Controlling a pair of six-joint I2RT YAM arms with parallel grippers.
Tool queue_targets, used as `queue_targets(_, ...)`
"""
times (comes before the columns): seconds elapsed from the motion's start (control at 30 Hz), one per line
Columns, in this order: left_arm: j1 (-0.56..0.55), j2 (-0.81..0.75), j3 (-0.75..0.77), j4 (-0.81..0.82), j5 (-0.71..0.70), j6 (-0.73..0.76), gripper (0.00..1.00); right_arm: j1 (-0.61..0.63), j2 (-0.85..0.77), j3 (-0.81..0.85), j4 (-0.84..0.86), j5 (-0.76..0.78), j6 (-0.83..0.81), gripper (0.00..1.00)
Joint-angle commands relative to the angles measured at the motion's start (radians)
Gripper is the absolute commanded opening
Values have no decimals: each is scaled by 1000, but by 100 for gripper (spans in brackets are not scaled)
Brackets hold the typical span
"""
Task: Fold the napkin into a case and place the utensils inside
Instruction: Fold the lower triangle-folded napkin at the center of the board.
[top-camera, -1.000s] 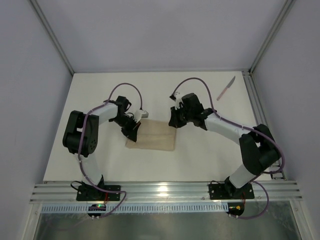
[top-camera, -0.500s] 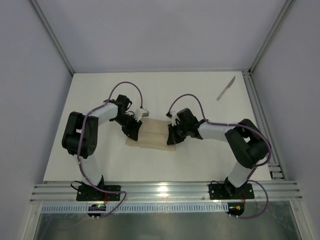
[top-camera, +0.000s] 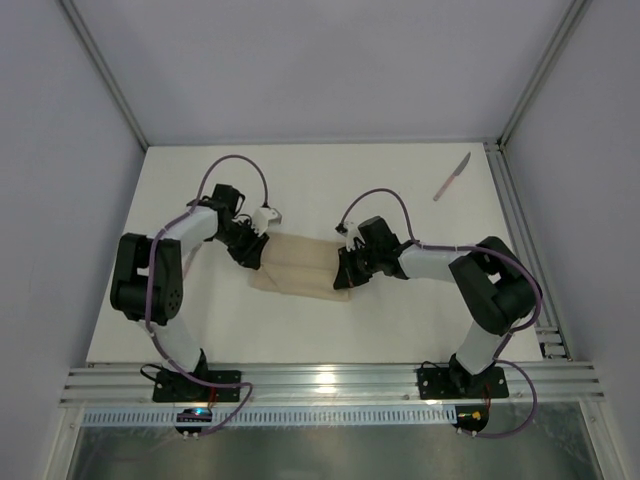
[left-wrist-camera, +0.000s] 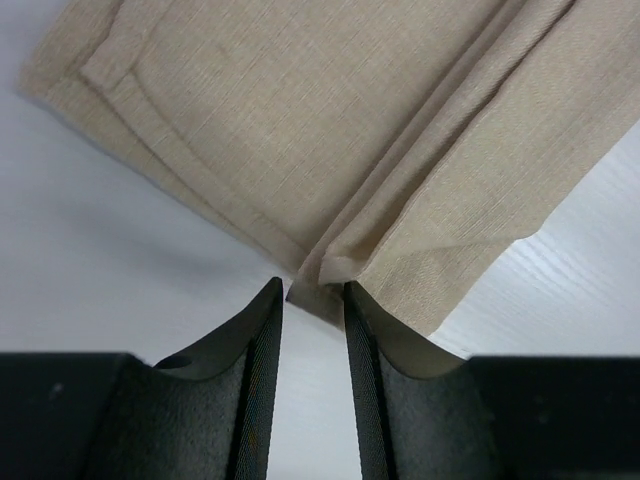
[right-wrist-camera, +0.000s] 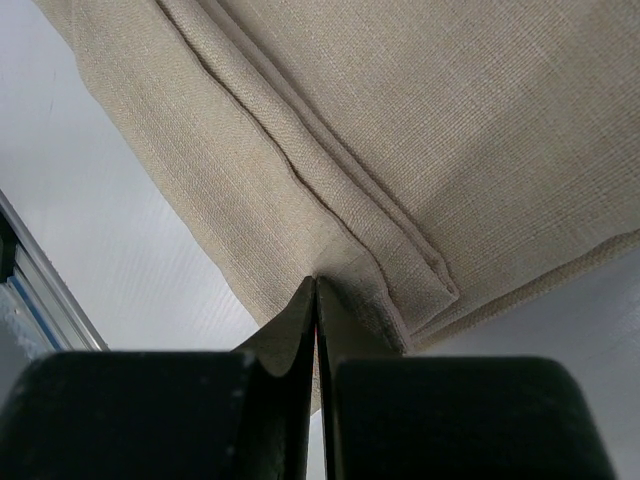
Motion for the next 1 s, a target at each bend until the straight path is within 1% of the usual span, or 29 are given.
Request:
queue_targets(0.0, 27, 23, -13, 20, -13, 21, 32, 2, 55, -32, -55, 87, -36, 4)
queue_targets(0.1, 28, 25, -16, 35, -24, 12, 33, 2, 55, -30, -56, 77, -39, 4)
queue_targets(0.17, 28, 15, -6, 46, -56, -38, 33, 2, 53, -23, -64, 80, -39, 4)
queue_targets(0.23, 31, -1, 22, 14, -53, -69, 34, 2, 49, -21, -69, 78, -41, 4)
queue_targets(0.27, 36, -37, 25, 2, -46, -75, 38, 2, 46, -21, -66, 75, -39, 4)
queue_targets(0.33, 41, -87, 30, -46, -24, -75, 41, 2, 41, -20, -66, 75, -38, 4)
queue_targets(0.4, 45, -170, 27, -81, -18, -68, 42, 3, 40, -18, -66, 78, -38, 4)
queue_targets(0.5, 45, -254, 26, -113, -1, -56, 43, 3, 40, -17, -66, 77, -38, 4)
queue_targets(0.6, 9, -265, 16, -140, -18, -66, 31, 2, 41, -9, -72, 75, -38, 4)
queue_targets(0.63, -42, -256, -2, -144, -41, -59, 24, 2, 41, -6, -72, 75, -38, 4)
queue_targets(0.67, -68, -246, -15, -143, -55, -59, 22, 2, 41, -6, -72, 74, -38, 4)
queue_targets(0.77, -139, -181, -53, -118, -88, -30, 20, 3, 49, 3, -76, 72, -33, 4)
queue_targets(0.83, -151, -128, -58, -112, -117, -29, 18, 3, 52, 6, -78, 72, -31, 4)
queue_targets(0.97, -153, -62, -64, -45, -194, -37, 17, 3, 55, 5, -76, 72, -30, 4)
